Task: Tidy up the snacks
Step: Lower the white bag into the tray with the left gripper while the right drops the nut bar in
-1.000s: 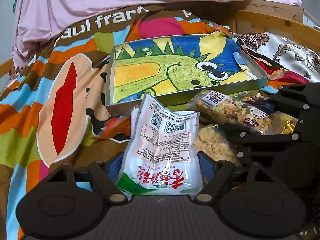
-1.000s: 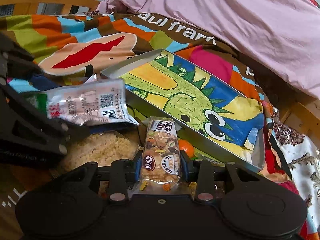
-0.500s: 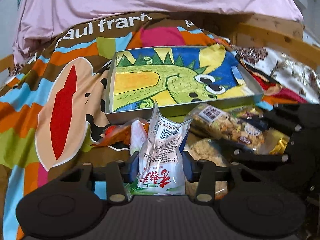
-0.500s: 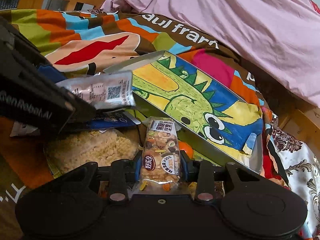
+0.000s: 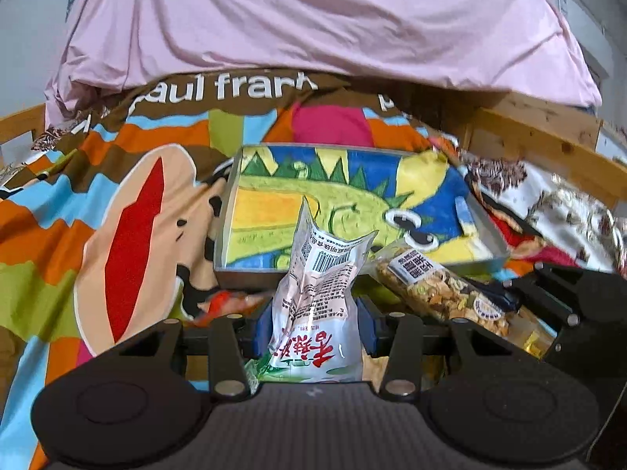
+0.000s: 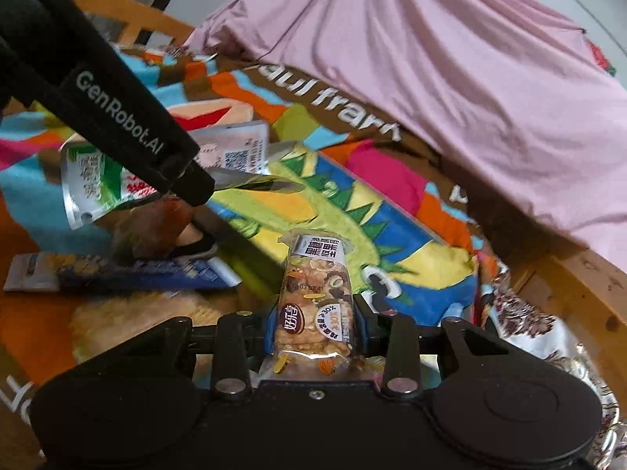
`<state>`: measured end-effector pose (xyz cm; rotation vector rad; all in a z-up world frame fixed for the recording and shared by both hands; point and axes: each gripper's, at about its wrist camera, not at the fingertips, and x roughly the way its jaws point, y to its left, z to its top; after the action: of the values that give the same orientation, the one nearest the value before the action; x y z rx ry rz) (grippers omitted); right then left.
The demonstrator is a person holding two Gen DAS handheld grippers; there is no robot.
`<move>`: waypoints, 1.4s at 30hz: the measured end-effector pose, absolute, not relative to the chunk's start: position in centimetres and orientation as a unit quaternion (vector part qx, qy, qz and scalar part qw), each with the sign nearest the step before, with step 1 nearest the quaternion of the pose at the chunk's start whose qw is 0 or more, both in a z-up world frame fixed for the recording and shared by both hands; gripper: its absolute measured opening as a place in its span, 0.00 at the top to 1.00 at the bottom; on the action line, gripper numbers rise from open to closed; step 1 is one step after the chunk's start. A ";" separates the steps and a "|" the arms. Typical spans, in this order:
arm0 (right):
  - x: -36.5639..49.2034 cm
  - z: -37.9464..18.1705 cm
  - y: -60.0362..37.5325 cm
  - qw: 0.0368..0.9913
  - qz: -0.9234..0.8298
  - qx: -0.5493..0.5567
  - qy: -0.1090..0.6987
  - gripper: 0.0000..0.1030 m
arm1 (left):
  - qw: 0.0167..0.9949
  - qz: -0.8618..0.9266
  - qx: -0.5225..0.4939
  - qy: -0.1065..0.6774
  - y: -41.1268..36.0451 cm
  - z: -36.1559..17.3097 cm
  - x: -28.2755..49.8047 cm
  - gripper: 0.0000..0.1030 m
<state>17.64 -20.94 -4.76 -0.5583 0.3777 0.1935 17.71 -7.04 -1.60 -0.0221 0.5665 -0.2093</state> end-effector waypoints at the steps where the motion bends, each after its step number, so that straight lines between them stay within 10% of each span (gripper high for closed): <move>1: 17.9 -4.4 -21.2 0.942 0.091 -0.268 0.179 0.63 | 0.955 -0.104 -0.015 0.277 -7.1 -1.4 17.9 0.54; 42: 33.9 -7.4 -30.8 0.974 0.001 -0.042 0.223 0.59 | 0.943 -0.092 -0.104 0.303 -17.0 -4.8 37.2 0.52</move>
<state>33.88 -30.79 -7.39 -0.0855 0.4489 0.0022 37.22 -17.02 -4.83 -0.2117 0.6171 -0.1872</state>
